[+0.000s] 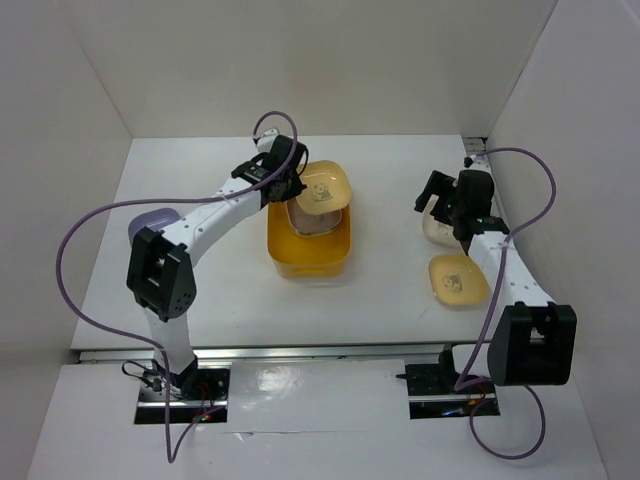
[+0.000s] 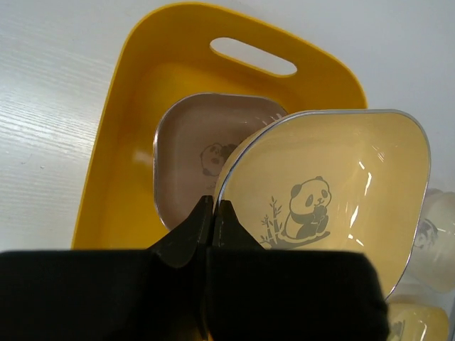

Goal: Place the plates into the plastic bin on the countertop

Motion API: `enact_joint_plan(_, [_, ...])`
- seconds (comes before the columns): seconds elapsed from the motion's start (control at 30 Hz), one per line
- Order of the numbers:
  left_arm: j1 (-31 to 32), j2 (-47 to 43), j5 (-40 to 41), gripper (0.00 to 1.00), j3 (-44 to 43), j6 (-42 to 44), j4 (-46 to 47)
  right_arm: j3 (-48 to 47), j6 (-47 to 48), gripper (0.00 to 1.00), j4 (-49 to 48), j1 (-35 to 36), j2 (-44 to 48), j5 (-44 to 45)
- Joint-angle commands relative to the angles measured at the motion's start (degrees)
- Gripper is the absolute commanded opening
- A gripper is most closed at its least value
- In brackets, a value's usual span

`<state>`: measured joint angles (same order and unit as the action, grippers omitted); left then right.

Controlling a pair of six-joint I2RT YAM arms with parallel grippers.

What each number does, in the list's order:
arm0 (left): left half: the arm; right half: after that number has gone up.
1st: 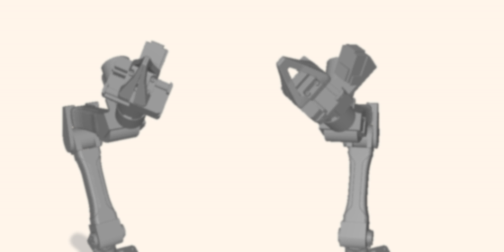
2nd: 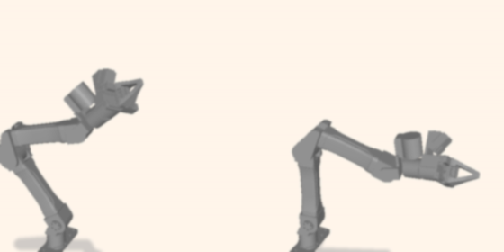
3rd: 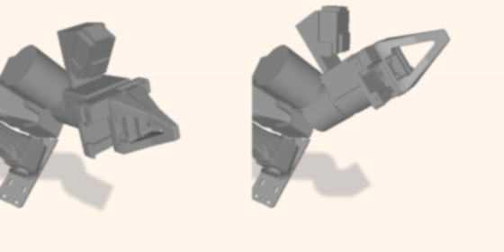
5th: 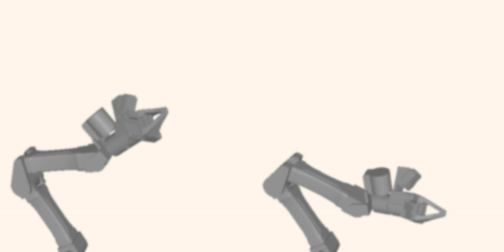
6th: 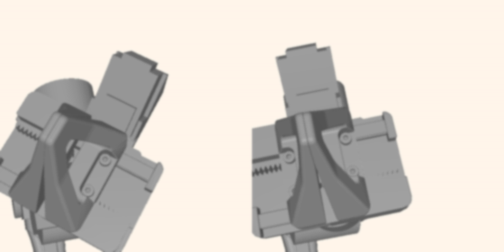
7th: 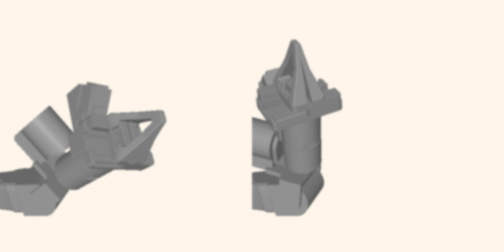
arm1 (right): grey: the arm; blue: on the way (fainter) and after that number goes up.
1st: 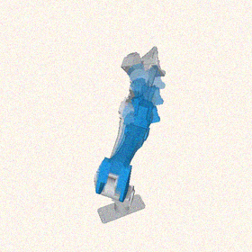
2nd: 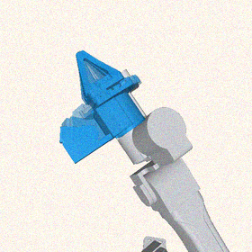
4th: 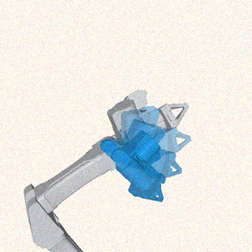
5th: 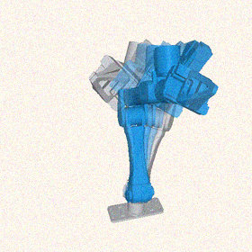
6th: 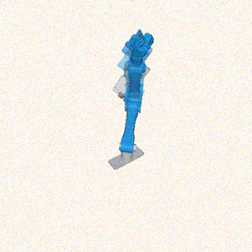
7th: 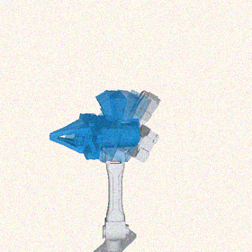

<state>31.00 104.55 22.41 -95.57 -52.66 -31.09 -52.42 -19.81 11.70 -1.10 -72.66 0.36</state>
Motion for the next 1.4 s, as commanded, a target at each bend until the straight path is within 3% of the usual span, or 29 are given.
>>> enact_joint_plan(0.0, [-0.5, 2.9, 0.3, 0.0, -3.1, 0.9, 2.0, -2.5, 2.7, 1.0, -3.7, -0.6, -1.6, -3.5])
enact_joint_plan(0.23, [-2.3, 5.6, -2.8, 0.0, -1.7, 0.7, 3.8, -3.0, 3.2, 1.0, -3.7, 1.1, -4.4, -5.8])
enact_joint_plan(0.4, [-2.3, 6.7, -2.2, 0.1, -1.0, -0.3, 3.8, -2.5, 3.7, 1.0, -3.7, 2.4, -4.4, -4.2])
enact_joint_plan(0.5, [-2.8, 8.1, -2.2, 0.38, -1.5, -0.3, 3.2, -3.0, 3.7, 1.0, -3.7, 2.4, -4.9, -2.9])
enact_joint_plan(0.53, [-2.8, 8.7, -2.2, 0.6, -1.5, -0.3, 3.2, -3.0, 3.7, 1.0, -3.7, 2.4, -5.6, -2.9])
enact_joint_plan(0.6, [-2.8, 8.7, -3.0, 0.75, -1.5, -0.3, 3.2, -3.0, 3.7, 1.0, -3.2, 2.4, -6.2, -2.4])
enact_joint_plan(0.73, [-2.8, 6.3, -4.4, 0.81, 0.5, -0.9, 4.5, -2.4, 3.7, 1.0, -3.8, 2.4, -6.2, -2.4])
enact_joint_plan(0.9, [-0.1, -5.8, -5.8, 0.82, 4.5, 1.8, 7.8, -2.4, 4.3, 1.0, -3.8, 2.4, -9.2, -1.3])
enact_joint_plan(1.1, [5.1, -17.3, -4.6, 1.0, 7.3, 5.9, 7.3, -4.4, 4.3, 1.0, -4.8, 1.8, -15.3, -1.3])
enact_joint_plan(1.27, [7.2, -27.7, -0.9, 1.0, 15.6, 6.4, 5.9, -6.2, 4.8, 0.99, -6.4, 1.3, -20.7, 1.4])
enact_joint_plan(1.37, [7.2, -33.7, 0.7, 1.0, 20.9, 8.0, 5.3, -7.8, 5.3, 0.92, -7.0, 1.3, -25.0, 4.3])
